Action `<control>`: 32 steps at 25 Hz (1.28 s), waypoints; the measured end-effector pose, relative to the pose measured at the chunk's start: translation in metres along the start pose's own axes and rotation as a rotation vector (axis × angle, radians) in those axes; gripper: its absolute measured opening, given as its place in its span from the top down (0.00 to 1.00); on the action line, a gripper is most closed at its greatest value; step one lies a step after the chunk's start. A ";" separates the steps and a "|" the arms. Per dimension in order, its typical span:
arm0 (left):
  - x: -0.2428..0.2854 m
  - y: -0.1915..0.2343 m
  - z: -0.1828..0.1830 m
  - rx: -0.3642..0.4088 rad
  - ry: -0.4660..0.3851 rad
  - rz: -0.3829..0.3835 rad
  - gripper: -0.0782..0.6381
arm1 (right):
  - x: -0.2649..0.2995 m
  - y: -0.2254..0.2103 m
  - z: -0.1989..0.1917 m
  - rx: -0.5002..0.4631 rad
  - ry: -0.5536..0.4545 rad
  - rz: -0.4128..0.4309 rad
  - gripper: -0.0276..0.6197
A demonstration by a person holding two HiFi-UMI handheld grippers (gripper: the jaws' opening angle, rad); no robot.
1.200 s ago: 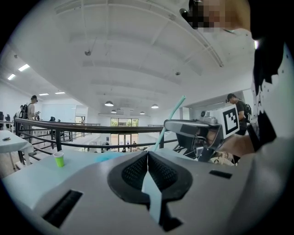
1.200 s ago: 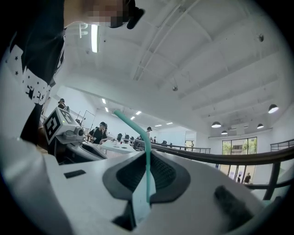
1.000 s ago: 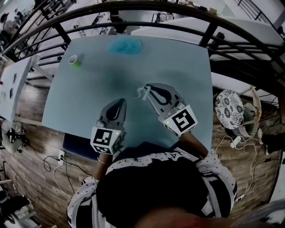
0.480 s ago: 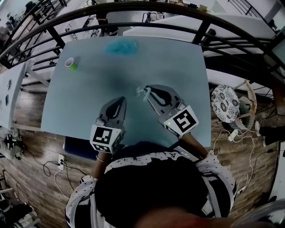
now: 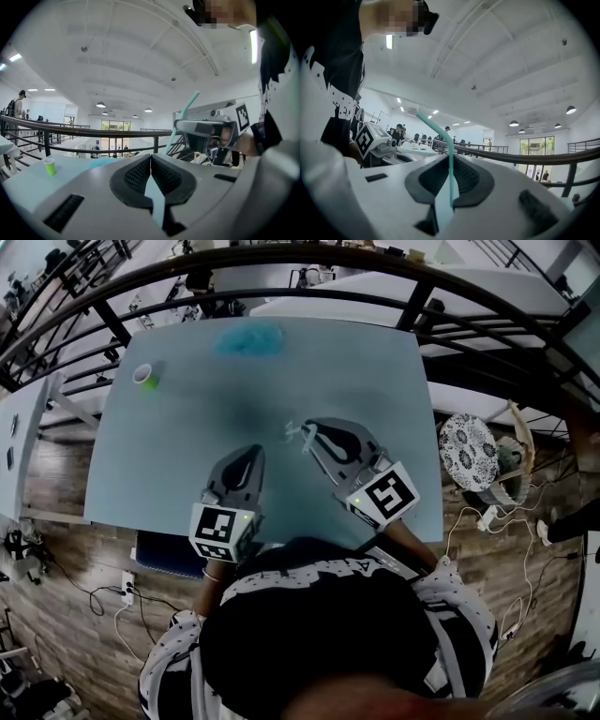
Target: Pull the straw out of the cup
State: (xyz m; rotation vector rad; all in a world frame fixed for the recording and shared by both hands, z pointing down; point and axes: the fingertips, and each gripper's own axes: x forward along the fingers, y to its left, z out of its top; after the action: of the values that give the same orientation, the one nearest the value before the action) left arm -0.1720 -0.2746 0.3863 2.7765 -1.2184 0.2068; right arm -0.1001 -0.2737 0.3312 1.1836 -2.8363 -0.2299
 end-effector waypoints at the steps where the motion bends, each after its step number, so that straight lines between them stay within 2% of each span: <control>1: 0.000 -0.001 0.000 -0.001 -0.002 -0.003 0.87 | -0.002 0.000 0.000 -0.003 0.002 -0.004 0.89; 12: 0.003 -0.005 0.002 -0.003 -0.015 -0.026 0.87 | -0.010 -0.001 0.001 0.000 0.018 -0.032 0.89; 32: 0.002 -0.008 0.002 0.005 -0.004 -0.023 0.87 | -0.011 -0.001 0.001 0.004 0.010 -0.032 0.89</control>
State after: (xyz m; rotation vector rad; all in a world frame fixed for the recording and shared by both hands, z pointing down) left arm -0.1645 -0.2706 0.3844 2.7954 -1.1881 0.2026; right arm -0.0917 -0.2664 0.3296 1.2281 -2.8128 -0.2195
